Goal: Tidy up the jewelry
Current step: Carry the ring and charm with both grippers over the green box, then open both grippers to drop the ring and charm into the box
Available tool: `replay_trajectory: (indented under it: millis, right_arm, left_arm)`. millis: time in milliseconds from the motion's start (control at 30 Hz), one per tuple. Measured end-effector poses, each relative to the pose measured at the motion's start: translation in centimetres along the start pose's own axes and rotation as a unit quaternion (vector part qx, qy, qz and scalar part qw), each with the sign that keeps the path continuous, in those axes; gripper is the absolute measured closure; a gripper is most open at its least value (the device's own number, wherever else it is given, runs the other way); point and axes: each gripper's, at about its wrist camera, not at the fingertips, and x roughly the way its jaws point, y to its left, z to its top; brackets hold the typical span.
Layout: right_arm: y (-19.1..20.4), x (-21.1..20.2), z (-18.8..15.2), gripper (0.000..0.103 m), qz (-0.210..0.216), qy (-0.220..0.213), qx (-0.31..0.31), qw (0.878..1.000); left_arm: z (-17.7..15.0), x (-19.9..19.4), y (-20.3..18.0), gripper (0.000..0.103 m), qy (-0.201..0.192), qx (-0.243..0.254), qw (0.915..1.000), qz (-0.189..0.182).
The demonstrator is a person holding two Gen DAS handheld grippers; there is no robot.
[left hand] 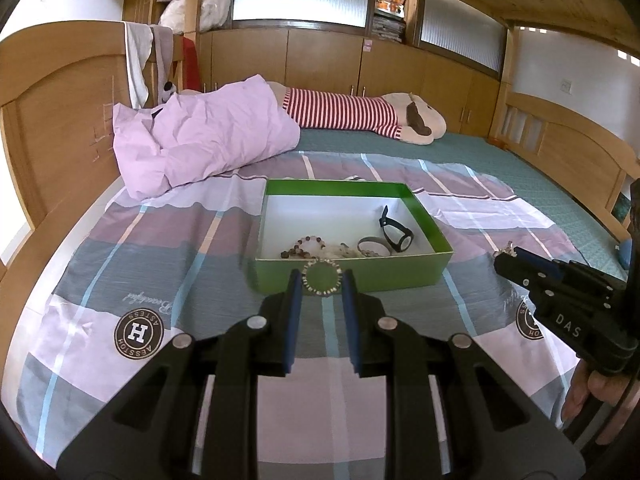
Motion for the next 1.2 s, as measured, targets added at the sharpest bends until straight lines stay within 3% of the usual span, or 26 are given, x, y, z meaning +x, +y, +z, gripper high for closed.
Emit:
replay_trajectory:
  millis: [233, 367, 733, 967, 1000, 1033, 1067, 1100, 1133, 1167, 1200]
  right_arm:
    - [-0.3, 1.4, 1.7, 0.081, 0.032, -0.011, 0.001, 0.999]
    - [-0.6, 5.6, 4.1, 0.081, 0.065, -0.012, 0.010, 0.998]
    - [-0.6, 15.1, 6.0, 0.081, 0.031, 0.004, 0.026, 0.999]
    - [-1.8, 18.4, 6.2, 0.080, 0.012, 0.021, 0.033, 0.999]
    - [-1.9, 18.7, 6.1, 0.079, 0.008, 0.024, 0.033, 0.999]
    - [-1.9, 18.9, 6.0, 0.068, 0.005, 0.028, 0.032, 0.999]
    - [-2.0, 18.9, 5.9, 0.058, 0.002, 0.033, 0.031, 0.999]
    - [-2.0, 18.8, 6.0, 0.055, 0.000, 0.031, 0.031, 0.999]
    - [-1.9, 18.3, 6.1, 0.054, -0.008, 0.024, 0.028, 0.999]
    - [-1.9, 18.0, 6.3, 0.052, -0.010, 0.018, 0.026, 0.999]
    - [-1.8, 17.3, 6.7, 0.050, -0.010, 0.013, 0.023, 1.000]
  left_arm:
    - [1.4, 1.9, 0.4, 0.083, -0.001, -0.015, 0.9998, -0.008]
    - [2.9, 6.0, 0.3, 0.083, 0.002, -0.016, 0.9999, -0.005]
    - [6.2, 17.0, -1.4, 0.083, 0.014, 0.019, 0.9997, -0.006]
    - [5.4, 22.1, -0.2, 0.082, 0.054, -0.005, 0.9985, 0.006]
    - [5.2, 22.4, -0.3, 0.082, 0.055, 0.000, 0.9984, 0.008]
    - [5.1, 22.6, -0.3, 0.082, 0.056, 0.002, 0.9984, 0.009]
    - [5.0, 22.6, -0.3, 0.075, 0.053, 0.002, 0.9985, 0.013]
    - [5.0, 22.4, -0.2, 0.064, 0.050, 0.001, 0.9985, 0.021]
    - [5.2, 21.9, 0.0, 0.034, 0.043, -0.004, 0.9984, 0.035]
    - [5.4, 21.4, 0.3, 0.018, 0.032, -0.011, 0.9981, 0.051]
    - [5.7, 20.7, 0.7, 0.015, 0.021, -0.018, 0.9980, 0.057]
